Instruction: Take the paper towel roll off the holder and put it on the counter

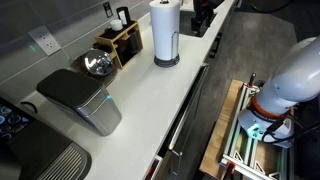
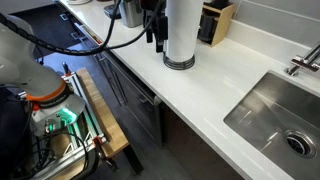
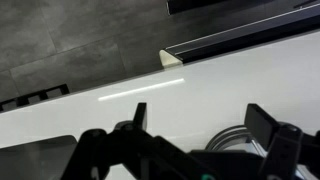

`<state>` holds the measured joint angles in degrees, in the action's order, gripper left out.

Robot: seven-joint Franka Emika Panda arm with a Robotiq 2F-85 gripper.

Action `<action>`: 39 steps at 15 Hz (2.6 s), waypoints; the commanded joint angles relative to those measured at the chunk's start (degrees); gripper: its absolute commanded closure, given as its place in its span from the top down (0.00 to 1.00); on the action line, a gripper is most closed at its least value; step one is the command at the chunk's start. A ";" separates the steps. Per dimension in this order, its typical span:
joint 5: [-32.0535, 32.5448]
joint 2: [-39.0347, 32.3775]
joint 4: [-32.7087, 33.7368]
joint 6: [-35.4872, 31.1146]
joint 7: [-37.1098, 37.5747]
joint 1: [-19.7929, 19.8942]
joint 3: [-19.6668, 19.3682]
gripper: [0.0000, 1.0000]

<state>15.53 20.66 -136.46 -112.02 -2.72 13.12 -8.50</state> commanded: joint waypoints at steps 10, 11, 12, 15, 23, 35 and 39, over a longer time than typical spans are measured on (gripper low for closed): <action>-3.17 0.29 2.39 1.56 0.65 -0.79 -1.22 1.00; -4.25 0.53 3.13 1.65 0.78 -0.77 -1.46 1.00; -5.93 0.79 4.15 2.11 0.84 -0.74 -1.89 1.00; -12.58 1.09 7.25 3.98 2.29 -0.52 -3.32 1.00; -27.46 1.02 10.76 2.92 14.85 0.31 -4.77 1.00; -41.36 2.18 7.85 -8.88 19.19 0.48 -4.69 1.00; -40.22 2.04 7.65 -10.07 17.93 0.64 -5.03 1.00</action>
<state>-24.16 21.65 -127.30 -120.48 16.73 13.70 -13.09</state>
